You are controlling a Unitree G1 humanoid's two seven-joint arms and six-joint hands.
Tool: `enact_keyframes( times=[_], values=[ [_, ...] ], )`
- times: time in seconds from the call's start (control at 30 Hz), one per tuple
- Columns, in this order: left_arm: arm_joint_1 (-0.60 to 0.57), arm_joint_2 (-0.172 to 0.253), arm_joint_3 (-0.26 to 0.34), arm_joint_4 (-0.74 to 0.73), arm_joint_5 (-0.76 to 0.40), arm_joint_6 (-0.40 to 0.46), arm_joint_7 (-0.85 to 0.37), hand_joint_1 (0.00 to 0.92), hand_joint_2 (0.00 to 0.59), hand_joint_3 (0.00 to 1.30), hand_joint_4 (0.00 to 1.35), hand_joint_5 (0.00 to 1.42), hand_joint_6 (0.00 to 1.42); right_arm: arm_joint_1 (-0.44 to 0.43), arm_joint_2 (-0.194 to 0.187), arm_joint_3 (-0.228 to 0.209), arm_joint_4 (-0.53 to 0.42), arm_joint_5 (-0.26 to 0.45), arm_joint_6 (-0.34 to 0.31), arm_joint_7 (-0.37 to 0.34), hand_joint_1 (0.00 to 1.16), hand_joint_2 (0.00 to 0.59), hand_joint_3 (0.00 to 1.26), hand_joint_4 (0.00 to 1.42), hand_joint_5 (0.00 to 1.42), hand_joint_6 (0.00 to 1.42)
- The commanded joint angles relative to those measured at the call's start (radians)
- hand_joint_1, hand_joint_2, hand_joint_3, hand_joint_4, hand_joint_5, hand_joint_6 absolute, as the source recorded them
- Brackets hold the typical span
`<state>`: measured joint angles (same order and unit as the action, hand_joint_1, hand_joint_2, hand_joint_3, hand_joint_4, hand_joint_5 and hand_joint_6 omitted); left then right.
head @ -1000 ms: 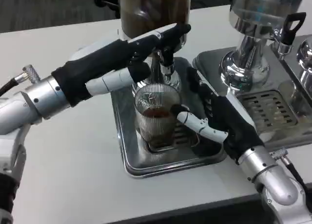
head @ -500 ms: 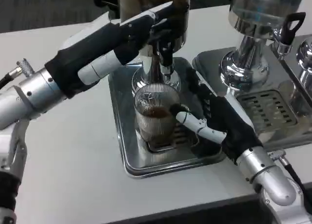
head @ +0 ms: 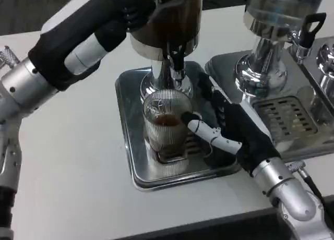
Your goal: Grasp the cup under the faucet to collect the drink, then remove the cup.
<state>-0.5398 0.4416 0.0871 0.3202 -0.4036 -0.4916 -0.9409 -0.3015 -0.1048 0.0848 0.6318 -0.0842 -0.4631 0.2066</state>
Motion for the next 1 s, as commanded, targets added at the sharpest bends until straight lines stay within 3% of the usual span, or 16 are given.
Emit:
enact_keyframes(
  times=[0.03, 0.43, 0.7, 1.0],
  values=[
    [0.052, 0.019, 0.032, -0.073, -0.015, -0.001, -0.001, 0.000, 0.053, 0.14, 0.06, 0.11, 0.08, -0.017, 0.000, -0.007, 0.016, 0.007, -0.024, -0.003, 0.56, 0.258, 0.00, 0.00, 0.00, 0.02],
    [0.271, 0.043, 0.178, -0.219, -0.040, -0.047, 0.048, 0.000, 0.047, 0.16, 0.07, 0.13, 0.11, -0.022, -0.001, -0.006, 0.038, 0.009, -0.040, 0.006, 0.56, 0.259, 0.00, 0.00, 0.00, 0.02],
    [0.332, 0.036, 0.205, -0.080, 0.036, -0.104, 0.105, 0.000, 0.056, 0.16, 0.06, 0.13, 0.10, -0.034, -0.006, -0.002, 0.061, 0.005, -0.064, 0.014, 0.55, 0.241, 0.00, 0.00, 0.00, 0.02],
    [0.331, 0.035, 0.187, 0.092, 0.091, -0.148, 0.130, 0.000, 0.069, 0.16, 0.08, 0.14, 0.10, -0.038, -0.006, 0.003, 0.076, 0.005, -0.088, 0.026, 0.55, 0.224, 0.00, 0.00, 0.00, 0.00]
  ],
)
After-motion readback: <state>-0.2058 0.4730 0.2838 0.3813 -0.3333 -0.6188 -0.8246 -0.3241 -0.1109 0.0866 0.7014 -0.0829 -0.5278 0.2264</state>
